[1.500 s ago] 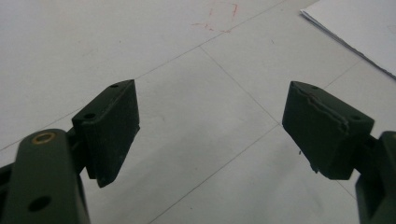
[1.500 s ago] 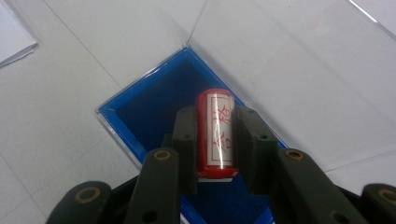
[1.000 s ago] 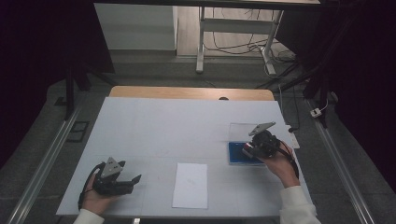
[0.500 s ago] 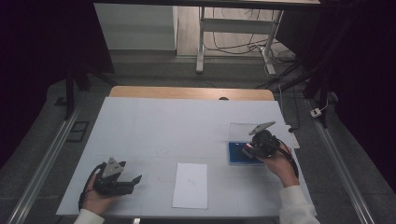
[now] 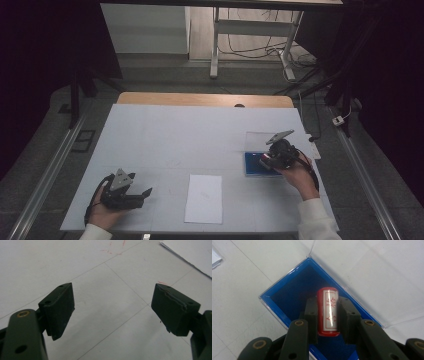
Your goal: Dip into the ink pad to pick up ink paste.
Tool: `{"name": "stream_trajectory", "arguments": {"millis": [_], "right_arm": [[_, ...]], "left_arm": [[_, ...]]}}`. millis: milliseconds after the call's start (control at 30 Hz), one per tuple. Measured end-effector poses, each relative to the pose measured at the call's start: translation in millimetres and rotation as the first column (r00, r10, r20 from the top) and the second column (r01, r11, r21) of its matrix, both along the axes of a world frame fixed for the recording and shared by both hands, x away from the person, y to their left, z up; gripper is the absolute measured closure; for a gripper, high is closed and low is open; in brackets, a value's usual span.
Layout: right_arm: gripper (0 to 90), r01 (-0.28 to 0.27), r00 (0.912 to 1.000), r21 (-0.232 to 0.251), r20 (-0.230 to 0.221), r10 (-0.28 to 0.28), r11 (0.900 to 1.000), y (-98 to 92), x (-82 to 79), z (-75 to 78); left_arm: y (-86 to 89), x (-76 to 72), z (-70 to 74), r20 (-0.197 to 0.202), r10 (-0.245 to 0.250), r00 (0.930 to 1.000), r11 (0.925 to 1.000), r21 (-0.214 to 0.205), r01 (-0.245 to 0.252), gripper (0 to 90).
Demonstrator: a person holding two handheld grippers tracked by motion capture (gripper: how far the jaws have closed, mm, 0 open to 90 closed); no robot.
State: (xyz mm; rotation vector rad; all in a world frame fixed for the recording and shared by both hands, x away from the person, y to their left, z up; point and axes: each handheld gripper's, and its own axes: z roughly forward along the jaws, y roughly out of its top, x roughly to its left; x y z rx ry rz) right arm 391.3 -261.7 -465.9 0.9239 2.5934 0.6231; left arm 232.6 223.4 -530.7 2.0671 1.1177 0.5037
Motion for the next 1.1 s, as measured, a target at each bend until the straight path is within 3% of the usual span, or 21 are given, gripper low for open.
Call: {"name": "stream_trajectory", "arguments": {"millis": [367,467,600,867,1100], "right_arm": [[70.3,-0.005,1.0,0.016,0.008,0.005,0.9999,-2.5,-1.0,-0.5],[70.1,-0.02,0.9998,0.025,0.01,0.019,0.9995,-5.2,-1.8,4.9],[70.0,-0.005,0.9994,0.1,0.035,0.001,0.995,-12.5,-5.9,16.6],[69.9,-0.025,0.9967,0.152,0.08,0.013,0.9881,-11.5,-15.3,34.4],[70.0,-0.041,0.9949,0.149,0.097,0.027,0.988,-6.8,-20.0,42.8]], "left_arm": [[1.2,0.0,0.8,0.002,0.001,1.0,1.0,-0.007,-0.001,19.1],[1.7,-0.1,1.1,0.004,0.001,1.0,0.9999,-0.011,-0.001,19.1],[2.2,0.3,0.8,0.002,0.002,1.0,0.9999,-0.01,-0.002,19.1],[2.6,-0.8,2.0,0.006,0.005,1.0,1.0,-0.009,-0.004,19.2],[2.3,-0.6,1.4,0.005,0.002,1.0,1.0,-0.005,-0.002,19.2]]}}
